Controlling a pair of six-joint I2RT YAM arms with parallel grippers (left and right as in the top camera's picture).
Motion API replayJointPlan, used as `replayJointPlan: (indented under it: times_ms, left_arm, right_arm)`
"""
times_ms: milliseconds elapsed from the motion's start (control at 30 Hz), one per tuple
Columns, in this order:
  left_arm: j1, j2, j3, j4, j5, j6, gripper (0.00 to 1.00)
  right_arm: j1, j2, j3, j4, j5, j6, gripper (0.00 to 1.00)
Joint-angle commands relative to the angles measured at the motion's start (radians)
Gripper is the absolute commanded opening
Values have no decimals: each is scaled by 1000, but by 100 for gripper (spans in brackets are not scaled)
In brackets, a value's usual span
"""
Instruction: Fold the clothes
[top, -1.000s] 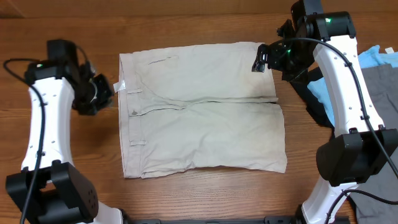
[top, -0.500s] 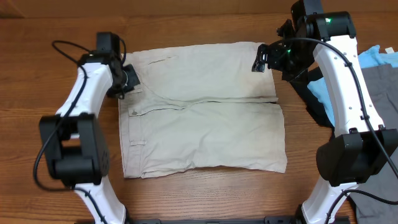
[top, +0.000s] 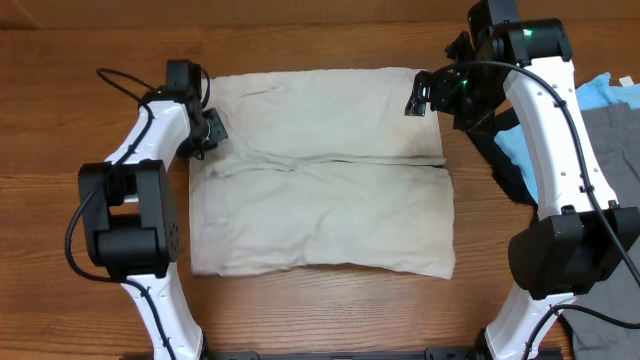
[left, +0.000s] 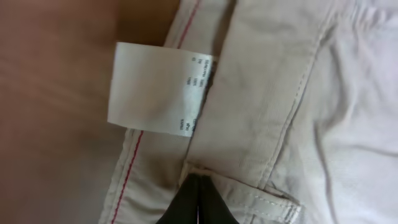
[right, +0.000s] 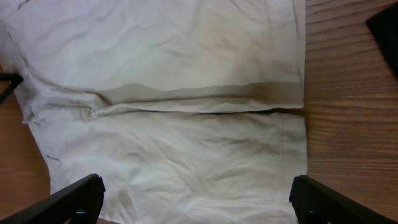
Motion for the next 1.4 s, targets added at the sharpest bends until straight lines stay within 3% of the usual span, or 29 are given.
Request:
replayJointPlan:
  times_ms: [0, 167, 333, 600, 733, 967, 1233, 1267, 1300, 1333, 1367]
  left_arm:
    - [-3, 157, -10, 82, -20, 23, 4]
    - [-6, 233, -9, 236, -4, 23, 4]
    - [-11, 199, 44, 214, 87, 57, 4]
    - [-21, -44, 325, -76, 101, 74, 4]
    - [-40, -211, 406, -262, 176, 74, 4]
    - [-132, -319, 399, -592, 245, 90, 4]
    - [-221, -286, 226, -641, 208, 127, 4]
    - [-223, -286, 204, -652, 180, 127, 4]
    - [-224, -286, 187, -665, 153, 127, 4]
    - [-223, -286, 165, -675, 126, 127, 4]
    - [-223, -286, 141, -674, 108, 127, 5]
  right_arm:
    - [-1, -18, 11, 3, 6, -8, 100]
    - [-1, -18, 11, 3, 6, -8, 100]
    - [-1, -18, 11, 2, 6, -8, 100]
    - [-1, -18, 11, 3, 6, -8, 100]
    - [-1, -18, 11, 2, 6, -8, 100]
    - [-1, -18, 11, 2, 6, -8, 100]
    - [-1, -18, 12, -82, -154, 26, 100]
    - [-1, -17, 11, -111, -172, 25, 79]
    - [1, -17, 7, -137, -175, 26, 35]
    - [5, -17, 1, -159, -174, 26, 4]
    - [11, -17, -8, -182, -174, 26, 4]
